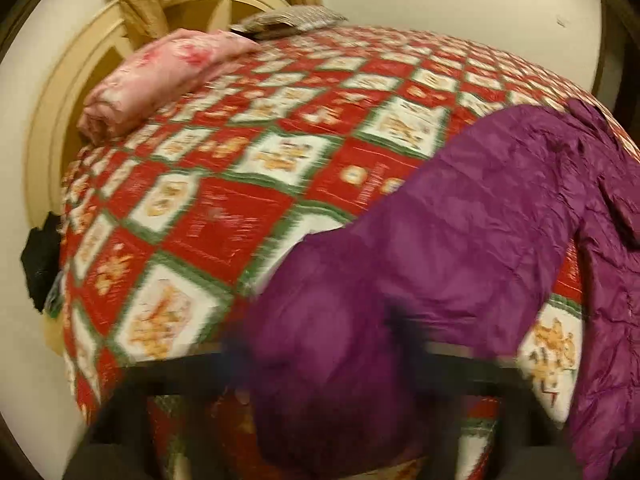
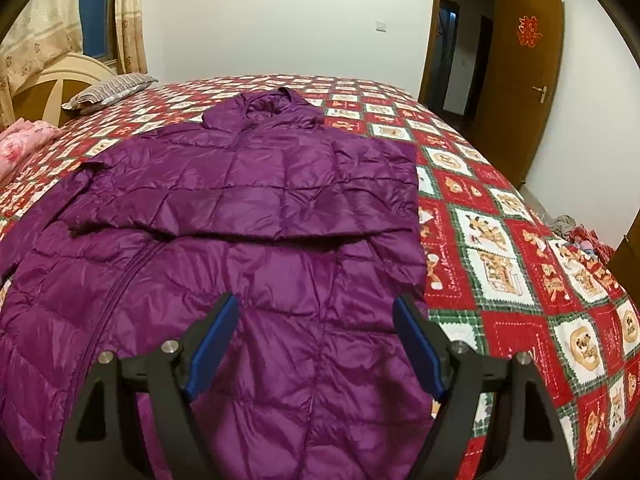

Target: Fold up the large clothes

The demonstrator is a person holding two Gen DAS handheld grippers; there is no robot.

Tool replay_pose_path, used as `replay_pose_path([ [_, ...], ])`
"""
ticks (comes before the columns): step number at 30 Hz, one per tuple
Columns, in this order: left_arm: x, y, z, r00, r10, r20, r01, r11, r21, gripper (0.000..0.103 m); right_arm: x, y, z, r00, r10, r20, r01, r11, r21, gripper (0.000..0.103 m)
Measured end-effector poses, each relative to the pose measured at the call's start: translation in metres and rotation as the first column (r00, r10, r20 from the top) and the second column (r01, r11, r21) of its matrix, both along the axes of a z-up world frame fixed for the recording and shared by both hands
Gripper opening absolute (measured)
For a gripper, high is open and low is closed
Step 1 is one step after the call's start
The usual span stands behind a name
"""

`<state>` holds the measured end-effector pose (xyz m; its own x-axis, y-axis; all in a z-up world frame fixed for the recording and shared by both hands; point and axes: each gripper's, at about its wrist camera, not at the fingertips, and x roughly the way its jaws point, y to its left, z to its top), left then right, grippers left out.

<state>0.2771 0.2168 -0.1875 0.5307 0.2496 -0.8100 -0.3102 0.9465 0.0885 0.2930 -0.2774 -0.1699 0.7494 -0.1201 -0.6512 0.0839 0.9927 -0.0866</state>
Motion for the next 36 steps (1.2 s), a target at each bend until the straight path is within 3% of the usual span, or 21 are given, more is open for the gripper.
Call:
replay_pose_path([
  [1, 0.004, -0.004, 0.004, 1.000, -0.009, 0.002, 0.009, 1.000, -0.011, 0.019, -0.002, -0.001, 0.000, 1.000, -0.001, 0.003, 0.001, 1.000, -0.004, 0.082],
  [5, 0.020, -0.044, 0.059, 0.989, -0.079, 0.124, 0.060, 0.988, 0.145, 0.014, -0.005, -0.013, 0.005, 0.999, -0.032, 0.027, 0.032, 0.999, -0.008, 0.082],
  [9, 0.039, -0.103, 0.116, 0.950, -0.211, 0.230, 0.157, 0.960, 0.231, 0.012, -0.006, -0.032, 0.011, 0.995, -0.085, 0.052, 0.084, 0.996, 0.027, 0.082],
  [13, 0.054, -0.189, 0.150, 0.884, -0.367, 0.289, 0.288, 0.916, 0.280, 0.011, -0.010, -0.045, 0.014, 0.991, -0.118, 0.065, 0.114, 0.992, 0.061, 0.082],
  [16, 0.061, -0.250, 0.159, 0.828, -0.467, 0.308, 0.379, 0.874, 0.305, 0.011, -0.014, -0.050, 0.015, 0.990, -0.124, 0.071, 0.119, 0.990, 0.071, 0.082],
  [18, 0.061, -0.297, 0.159, 0.785, -0.535, 0.312, 0.446, 0.838, 0.314, 0.011, -0.016, -0.054, 0.014, 0.989, -0.131, 0.070, 0.125, 0.989, 0.076, 0.082],
  [23, 0.057, -0.379, 0.143, 0.707, -0.637, 0.306, 0.547, 0.768, 0.334, 0.014, -0.018, -0.067, 0.012, 0.987, -0.147, 0.062, 0.142, 0.986, 0.087, 0.082],
  [25, 0.060, -0.402, 0.132, 0.702, -0.658, 0.272, 0.578, 0.749, 0.324, 0.027, -0.018, -0.070, 0.011, 0.987, -0.150, 0.052, 0.145, 0.985, 0.090, 0.082],
  [27, 0.062, -0.416, 0.124, 0.709, -0.657, 0.256, 0.576, 0.749, 0.329, 0.069, -0.017, -0.073, 0.010, 0.988, -0.147, 0.040, 0.142, 0.985, 0.095, 0.082],
  [29, 0.056, -0.416, 0.125, 0.707, -0.643, 0.296, 0.543, 0.761, 0.355, 0.087, -0.016, -0.075, 0.009, 0.989, -0.143, 0.029, 0.140, 0.985, 0.101, 0.082],
  [32, 0.056, -0.396, 0.129, 0.710, -0.618, 0.339, 0.511, 0.782, 0.357, 0.092, -0.016, -0.073, 0.012, 0.990, -0.136, 0.029, 0.132, 0.986, 0.101, 0.082],
  [36, 0.069, -0.351, 0.134, 0.749, -0.553, 0.366, 0.445, 0.828, 0.342, 0.092, -0.010, -0.065, 0.020, 0.994, -0.107, 0.028, 0.103, 0.987, 0.125, 0.084],
])
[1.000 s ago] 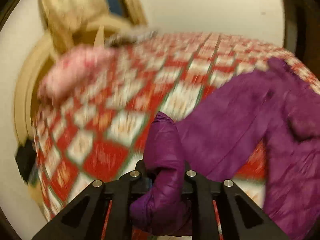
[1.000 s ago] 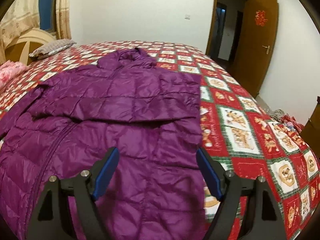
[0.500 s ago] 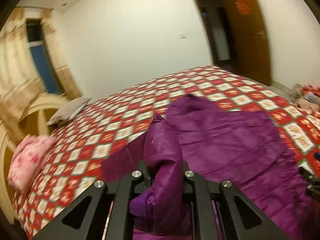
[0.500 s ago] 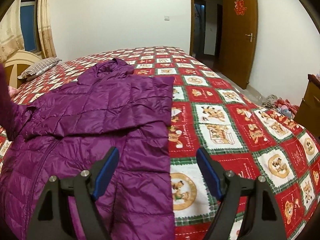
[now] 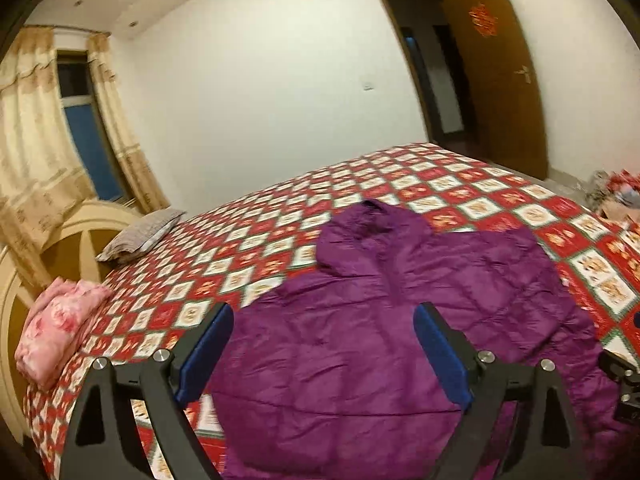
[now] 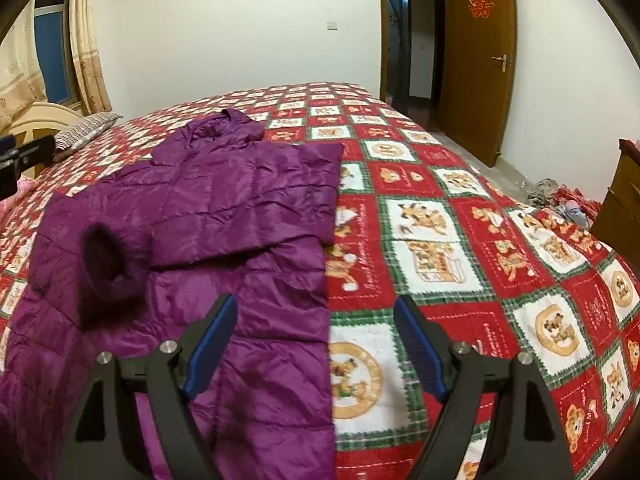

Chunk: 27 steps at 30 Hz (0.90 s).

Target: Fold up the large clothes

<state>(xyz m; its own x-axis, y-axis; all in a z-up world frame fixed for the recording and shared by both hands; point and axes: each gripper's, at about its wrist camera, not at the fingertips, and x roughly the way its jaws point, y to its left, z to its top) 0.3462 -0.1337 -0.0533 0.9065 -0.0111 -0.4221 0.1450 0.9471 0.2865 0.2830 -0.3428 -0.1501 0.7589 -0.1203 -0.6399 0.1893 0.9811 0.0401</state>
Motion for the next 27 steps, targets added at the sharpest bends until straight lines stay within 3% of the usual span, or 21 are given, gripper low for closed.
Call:
replay_pose_path([
  [3, 0.007, 0.038, -0.004, 0.997, 0.073, -0.001, -0.073, 0.997, -0.025, 0.092, 0.006, 0.015, 0.009, 0.999, 0.051, 0.003, -0.051, 0.998, 0.022, 0.084],
  [5, 0.014, 0.059, -0.014, 0.990, 0.139, -0.012, -0.139, 0.990, -0.004, 0.092, 0.010, 0.027, 0.014, 0.995, 0.096, 0.005, -0.096, 0.994, 0.044, 0.086],
  [10, 0.030, 0.113, -0.058, 0.950, 0.301, -0.084, -0.297, 0.953, 0.059, 0.092, 0.027, 0.058, 0.016, 0.980, 0.196, -0.015, -0.194, 0.977, 0.091, 0.086],
  [16, 0.039, 0.150, -0.097, 0.914, 0.372, -0.165, -0.366, 0.928, 0.063, 0.092, 0.056, 0.090, -0.001, 0.953, 0.286, -0.096, -0.272, 0.952, 0.138, 0.083],
  [17, 0.040, 0.153, -0.101, 0.910, 0.376, -0.175, -0.370, 0.927, 0.064, 0.092, 0.063, 0.094, -0.006, 0.943, 0.307, -0.125, -0.288, 0.946, 0.150, 0.066],
  [18, 0.042, 0.156, -0.105, 0.906, 0.381, -0.184, -0.375, 0.924, 0.068, 0.092, 0.069, 0.096, -0.009, 0.936, 0.319, -0.148, -0.296, 0.942, 0.157, 0.036],
  [19, 0.042, 0.159, -0.108, 0.903, 0.385, -0.189, -0.379, 0.923, 0.072, 0.092, 0.072, 0.096, -0.008, 0.937, 0.314, -0.155, -0.292, 0.945, 0.147, 0.022],
  [20, 0.043, 0.161, -0.110, 0.901, 0.389, -0.192, -0.381, 0.921, 0.076, 0.092, 0.071, 0.094, -0.005, 0.942, 0.302, -0.148, -0.284, 0.950, 0.131, 0.015],
  [27, 0.054, 0.167, -0.137, 0.876, 0.410, -0.253, -0.390, 0.912, 0.127, 0.092, 0.073, 0.056, 0.040, 0.989, 0.151, -0.012, -0.150, 0.988, 0.037, 0.012],
])
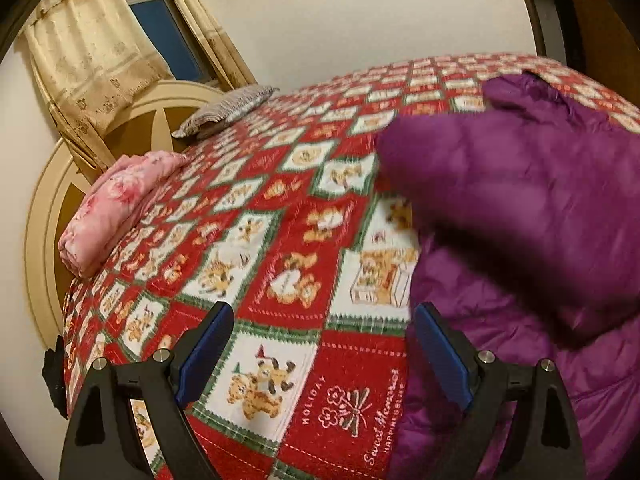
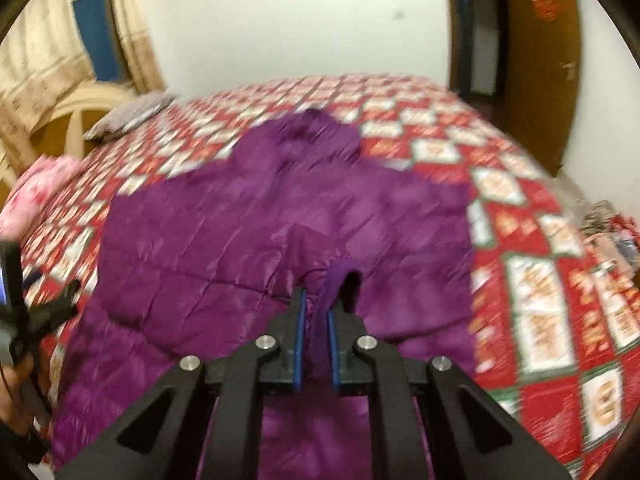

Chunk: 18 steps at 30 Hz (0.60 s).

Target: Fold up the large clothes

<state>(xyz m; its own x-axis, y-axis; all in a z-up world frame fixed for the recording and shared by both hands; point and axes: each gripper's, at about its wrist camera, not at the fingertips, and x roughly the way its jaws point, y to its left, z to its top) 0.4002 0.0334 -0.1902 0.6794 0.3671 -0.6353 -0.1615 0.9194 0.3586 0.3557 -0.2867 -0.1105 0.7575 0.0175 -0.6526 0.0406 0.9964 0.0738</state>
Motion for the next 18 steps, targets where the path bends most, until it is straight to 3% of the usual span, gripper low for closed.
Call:
replay_pose_path([
  [3, 0.000, -0.001, -0.009, 1.000, -0.006, -0.026, 0.006, 1.000, -0.001, 0.092, 0.005, -0.015, 0.001, 0.998, -0.057, 0.011, 0.058, 0.998, -0.035, 0.012],
  [10, 0.004, -0.003, -0.011, 0.999, -0.026, -0.043, 0.028, 0.999, 0.035, 0.092, 0.026, -0.042, -0.033, 0.978, -0.207, -0.034, 0.200, 0.970, -0.139, 0.012],
  [14, 0.005, -0.002, -0.012, 0.998, -0.032, -0.059, 0.035, 0.998, 0.054, 0.092, 0.041, -0.051, -0.047, 0.972, -0.218, -0.086, 0.201, 0.964, -0.171, 0.013],
  [18, 0.010, 0.005, 0.017, 0.999, -0.044, -0.014, 0.044, 0.999, 0.018, 0.092, 0.042, -0.055, -0.052, 0.972, -0.211, -0.104, 0.187, 0.962, -0.199, 0.013],
])
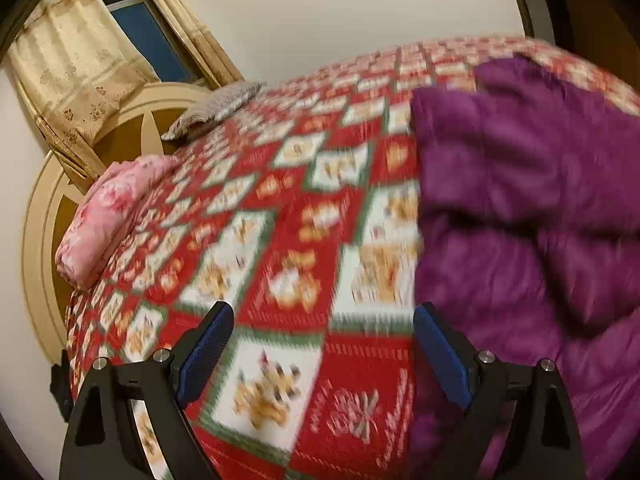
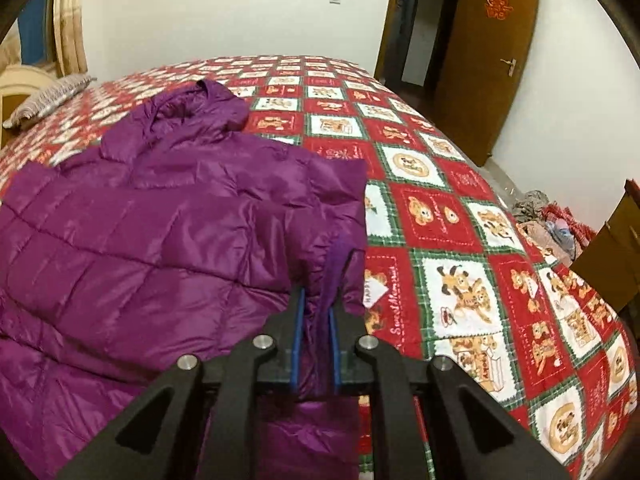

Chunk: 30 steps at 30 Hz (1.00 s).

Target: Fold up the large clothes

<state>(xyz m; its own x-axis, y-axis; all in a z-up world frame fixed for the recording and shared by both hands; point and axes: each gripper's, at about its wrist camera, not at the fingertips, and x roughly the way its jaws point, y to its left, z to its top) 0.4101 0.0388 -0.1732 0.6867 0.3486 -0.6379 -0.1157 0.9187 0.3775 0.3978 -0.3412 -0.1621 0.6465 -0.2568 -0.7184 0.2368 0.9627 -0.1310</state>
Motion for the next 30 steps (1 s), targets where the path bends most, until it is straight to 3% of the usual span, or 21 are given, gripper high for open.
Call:
replay_pose_path([
  [4, 0.029, -0.005, 0.038, 0.998, 0.014, 0.066, -0.014, 1.000, -0.008, 0.092, -0.002, -0.005, 0.004, 1.000, -0.011, 0.001, 0.011, 1.000, 0.019, 0.015],
  [5, 0.035, -0.009, 0.045, 0.996, 0.015, 0.085, -0.014, 1.000, -0.010, 0.092, -0.004, -0.008, 0.006, 1.000, -0.028, 0.002, 0.028, 0.999, 0.024, 0.024],
  [6, 0.045, -0.016, 0.054, 0.993, 0.009, 0.114, -0.008, 1.000, -0.010, 0.092, -0.005, -0.009, 0.008, 0.999, -0.042, 0.009, 0.042, 0.999, 0.029, 0.040],
  [7, 0.051, -0.021, 0.057, 0.992, 0.001, 0.123, 0.000, 1.000, -0.010, 0.092, -0.009, -0.012, 0.014, 0.998, -0.059, 0.028, 0.058, 0.997, 0.046, 0.045],
  [11, 0.096, -0.042, 0.043, 0.994, 0.021, 0.110, -0.025, 0.999, 0.028, 0.092, -0.018, -0.009, 0.037, 0.991, -0.109, 0.079, 0.108, 0.994, 0.019, 0.045],
  [17, 0.136, -0.045, 0.000, 0.997, 0.076, 0.013, -0.076, 0.996, 0.039, 0.092, 0.003, 0.028, 0.065, 0.987, 0.016, 0.162, -0.020, 0.999, 0.027, 0.037],
  [20, 0.136, -0.055, -0.018, 0.998, 0.057, -0.015, -0.056, 0.997, 0.055, 0.092, 0.034, 0.037, 0.042, 0.994, 0.034, 0.105, -0.038, 0.999, 0.034, 0.034],
  [25, 0.132, -0.065, -0.033, 0.999, 0.038, -0.005, -0.038, 0.995, 0.087, 0.092, 0.053, 0.021, -0.007, 1.000, -0.009, 0.018, 0.009, 0.999, 0.035, 0.029],
  [30, 0.131, -0.066, -0.037, 0.999, 0.040, 0.014, -0.041, 0.995, 0.088, 0.092, 0.047, 0.021, -0.020, 0.999, 0.006, 0.036, -0.005, 1.000, -0.020, 0.028],
])
